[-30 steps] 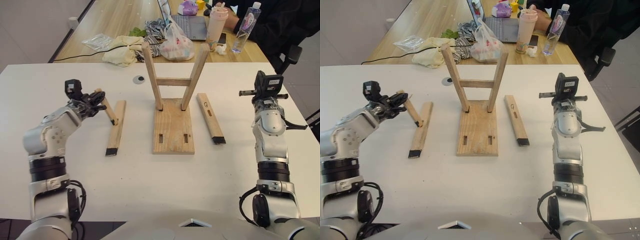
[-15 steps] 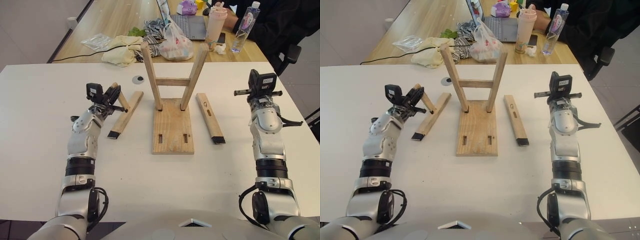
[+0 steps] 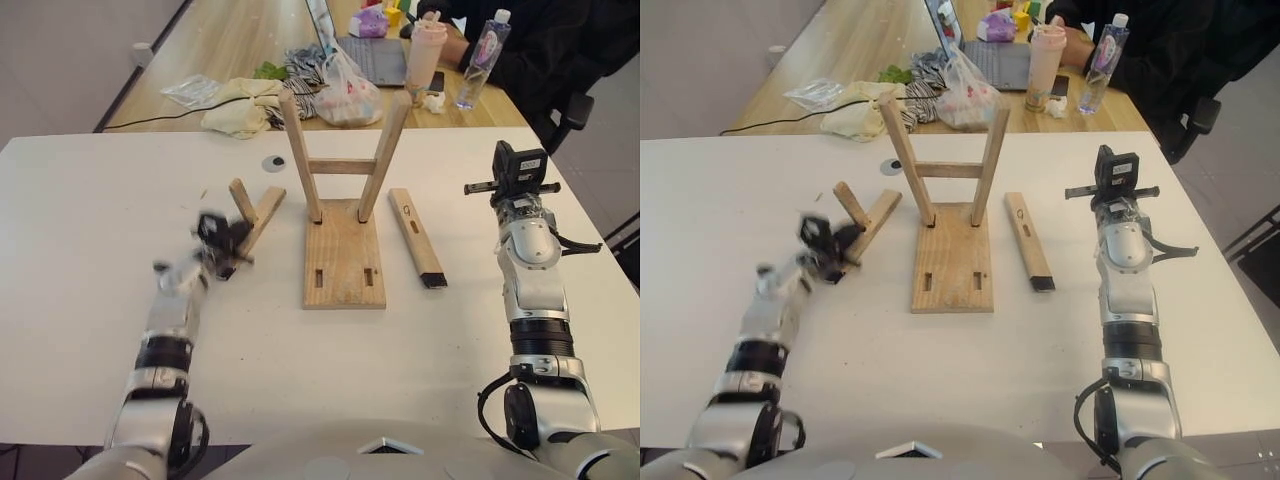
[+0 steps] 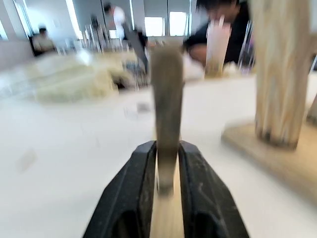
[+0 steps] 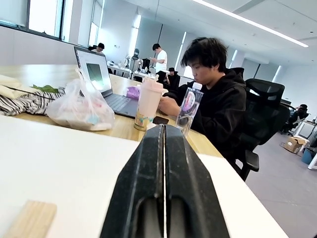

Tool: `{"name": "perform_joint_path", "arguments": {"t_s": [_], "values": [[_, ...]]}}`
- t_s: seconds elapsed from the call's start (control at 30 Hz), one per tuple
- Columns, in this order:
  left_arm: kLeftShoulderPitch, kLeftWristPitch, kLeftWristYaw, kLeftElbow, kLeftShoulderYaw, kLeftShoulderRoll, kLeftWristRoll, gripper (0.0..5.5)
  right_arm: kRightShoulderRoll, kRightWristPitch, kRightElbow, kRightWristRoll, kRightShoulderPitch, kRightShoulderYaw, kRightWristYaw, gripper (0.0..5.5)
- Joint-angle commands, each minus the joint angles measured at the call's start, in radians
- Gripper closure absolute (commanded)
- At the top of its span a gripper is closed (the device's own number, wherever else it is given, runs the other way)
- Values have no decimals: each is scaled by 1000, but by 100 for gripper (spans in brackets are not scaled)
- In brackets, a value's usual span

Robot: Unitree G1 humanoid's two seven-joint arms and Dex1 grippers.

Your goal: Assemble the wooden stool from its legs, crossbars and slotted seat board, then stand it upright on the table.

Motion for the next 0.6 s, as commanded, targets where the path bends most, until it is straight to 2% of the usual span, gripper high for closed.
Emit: {"name": "perform_joint_path", "arguments": {"t_s": [0.03, 0.2, 0.3, 0.37, 0.6], "values": [[26, 270, -10, -149, -7, 85, 2, 418, 15, 0, -3, -6, 7, 12, 2, 550], [-94, 671, -82, -429, 10, 281, -54, 344, 29, 1, -14, -10, 26, 14, -15, 550], [-130, 799, -122, -469, 20, 324, -95, 301, 37, 2, -18, -11, 34, 16, -25, 550], [-127, 844, -124, -459, 16, 324, -101, 270, 42, 4, -17, -10, 36, 18, -31, 550], [-47, 859, -137, -433, -35, 318, -81, 270, 37, 9, -12, -9, 32, 10, -28, 550]]}}
